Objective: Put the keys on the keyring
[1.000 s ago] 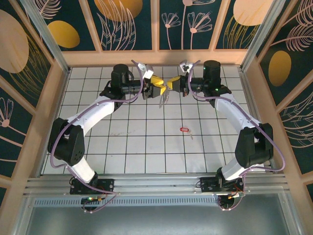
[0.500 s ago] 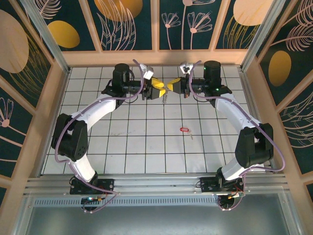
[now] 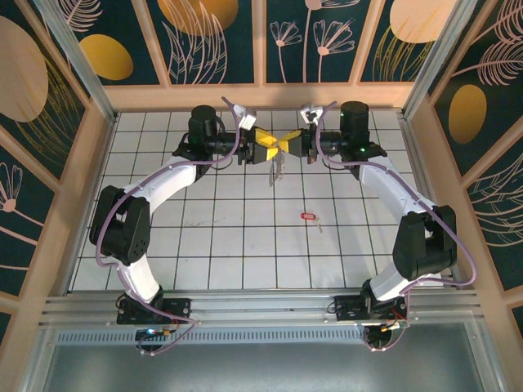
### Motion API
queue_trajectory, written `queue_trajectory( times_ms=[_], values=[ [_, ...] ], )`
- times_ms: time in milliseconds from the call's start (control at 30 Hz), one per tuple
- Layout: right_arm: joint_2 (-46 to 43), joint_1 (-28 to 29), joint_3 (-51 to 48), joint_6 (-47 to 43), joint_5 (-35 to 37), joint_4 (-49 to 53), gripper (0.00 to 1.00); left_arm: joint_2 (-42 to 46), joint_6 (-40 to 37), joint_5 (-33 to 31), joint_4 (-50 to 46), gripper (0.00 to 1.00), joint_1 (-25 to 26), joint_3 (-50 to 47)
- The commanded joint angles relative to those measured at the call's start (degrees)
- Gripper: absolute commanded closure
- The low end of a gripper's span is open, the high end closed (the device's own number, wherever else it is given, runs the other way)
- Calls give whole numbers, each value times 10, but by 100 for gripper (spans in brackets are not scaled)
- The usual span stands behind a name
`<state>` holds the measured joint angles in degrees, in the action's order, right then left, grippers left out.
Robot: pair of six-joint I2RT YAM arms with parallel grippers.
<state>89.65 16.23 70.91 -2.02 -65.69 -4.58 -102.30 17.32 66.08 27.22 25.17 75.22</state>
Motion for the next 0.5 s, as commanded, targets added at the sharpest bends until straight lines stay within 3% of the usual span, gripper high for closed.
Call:
queue_trajectory(
  times_ms=[0, 467],
  values=[
    [-7, 4, -3, 4, -21, -28, 100, -6, 21, 19, 39, 51, -2, 15],
    [-1, 6, -4, 15, -18, -41, 100, -22, 37, 30, 53, 64, 5, 16]
  ],
)
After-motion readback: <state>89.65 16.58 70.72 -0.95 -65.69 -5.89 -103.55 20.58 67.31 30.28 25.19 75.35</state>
